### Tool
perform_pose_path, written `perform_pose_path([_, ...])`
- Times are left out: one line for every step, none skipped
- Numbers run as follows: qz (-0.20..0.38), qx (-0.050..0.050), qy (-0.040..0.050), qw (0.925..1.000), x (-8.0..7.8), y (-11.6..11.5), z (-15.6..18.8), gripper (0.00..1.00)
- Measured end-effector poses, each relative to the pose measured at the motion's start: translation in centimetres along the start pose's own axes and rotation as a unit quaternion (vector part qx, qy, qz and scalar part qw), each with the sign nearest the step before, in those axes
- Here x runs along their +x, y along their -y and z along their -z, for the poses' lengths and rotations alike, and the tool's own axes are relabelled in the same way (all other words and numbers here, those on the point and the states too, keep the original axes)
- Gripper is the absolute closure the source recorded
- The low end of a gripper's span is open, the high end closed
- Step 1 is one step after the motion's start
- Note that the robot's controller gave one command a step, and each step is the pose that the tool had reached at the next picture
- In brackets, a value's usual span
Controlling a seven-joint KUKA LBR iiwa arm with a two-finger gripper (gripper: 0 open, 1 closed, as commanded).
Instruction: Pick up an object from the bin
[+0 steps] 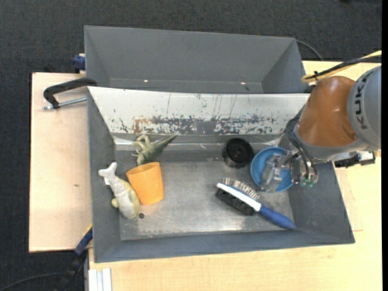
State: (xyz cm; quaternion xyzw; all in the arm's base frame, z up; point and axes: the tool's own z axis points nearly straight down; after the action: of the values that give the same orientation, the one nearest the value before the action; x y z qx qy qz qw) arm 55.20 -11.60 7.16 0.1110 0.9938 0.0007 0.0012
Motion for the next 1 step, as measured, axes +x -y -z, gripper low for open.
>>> perform_pose_path([0.0, 0.0, -0.0003, 1.0, 0.03, 0.02, -0.06, 0.0])
